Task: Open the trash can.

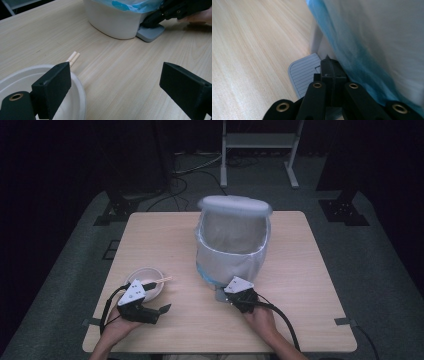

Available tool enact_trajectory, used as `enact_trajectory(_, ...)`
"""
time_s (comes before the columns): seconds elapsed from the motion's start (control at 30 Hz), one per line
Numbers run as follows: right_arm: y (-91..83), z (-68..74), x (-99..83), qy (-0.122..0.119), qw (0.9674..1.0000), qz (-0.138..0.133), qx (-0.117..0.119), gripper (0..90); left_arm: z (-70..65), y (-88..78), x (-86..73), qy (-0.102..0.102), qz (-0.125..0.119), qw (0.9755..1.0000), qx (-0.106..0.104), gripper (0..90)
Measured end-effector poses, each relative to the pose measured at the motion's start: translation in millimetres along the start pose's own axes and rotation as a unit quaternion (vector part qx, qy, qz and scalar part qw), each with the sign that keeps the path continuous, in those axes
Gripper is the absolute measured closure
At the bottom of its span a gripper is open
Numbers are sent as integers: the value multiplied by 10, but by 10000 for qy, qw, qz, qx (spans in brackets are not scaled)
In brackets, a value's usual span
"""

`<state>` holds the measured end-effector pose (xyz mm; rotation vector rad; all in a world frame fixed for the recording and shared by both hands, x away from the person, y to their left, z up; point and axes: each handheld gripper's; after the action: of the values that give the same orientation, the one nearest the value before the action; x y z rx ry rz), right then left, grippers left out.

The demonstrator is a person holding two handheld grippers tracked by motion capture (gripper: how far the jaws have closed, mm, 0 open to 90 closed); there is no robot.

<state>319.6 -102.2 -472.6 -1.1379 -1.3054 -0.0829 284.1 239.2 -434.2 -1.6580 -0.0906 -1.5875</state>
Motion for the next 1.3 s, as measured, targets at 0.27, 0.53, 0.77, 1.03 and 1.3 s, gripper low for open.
enact_trajectory(0.27, 40, 15, -17, -31, 9999, 104, -41, 900, 67, -50, 0, 46, 31, 9999, 83, 95)
enact_trajectory(0.53, 39, 13, -18, -40, 9999, 94, -42, 900, 263, -158, 38, 20, 54, 9996, 272, 100)
enact_trajectory(0.77, 38, 13, -19, -49, 9999, 94, -43, 900, 379, -213, 30, 176, 265, 9990, 304, 126)
enact_trajectory(1.03, 39, 15, -19, -54, 9999, 94, -42, 900, 537, -255, 27, 405, 611, 9970, 239, 137)
enact_trajectory(1.3, 41, 15, -20, -56, 9999, 79, -41, 900, 691, -287, 8, 662, 808, 9944, 168, 194)
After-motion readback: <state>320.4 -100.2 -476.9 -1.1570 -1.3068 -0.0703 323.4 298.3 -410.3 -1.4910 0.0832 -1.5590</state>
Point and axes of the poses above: each handheld gripper's, and its own axes: y roughly forward along the jaws, x roughly out of its top, z roughly to its left, and after that the axes turned 4 degrees about y, right-handed
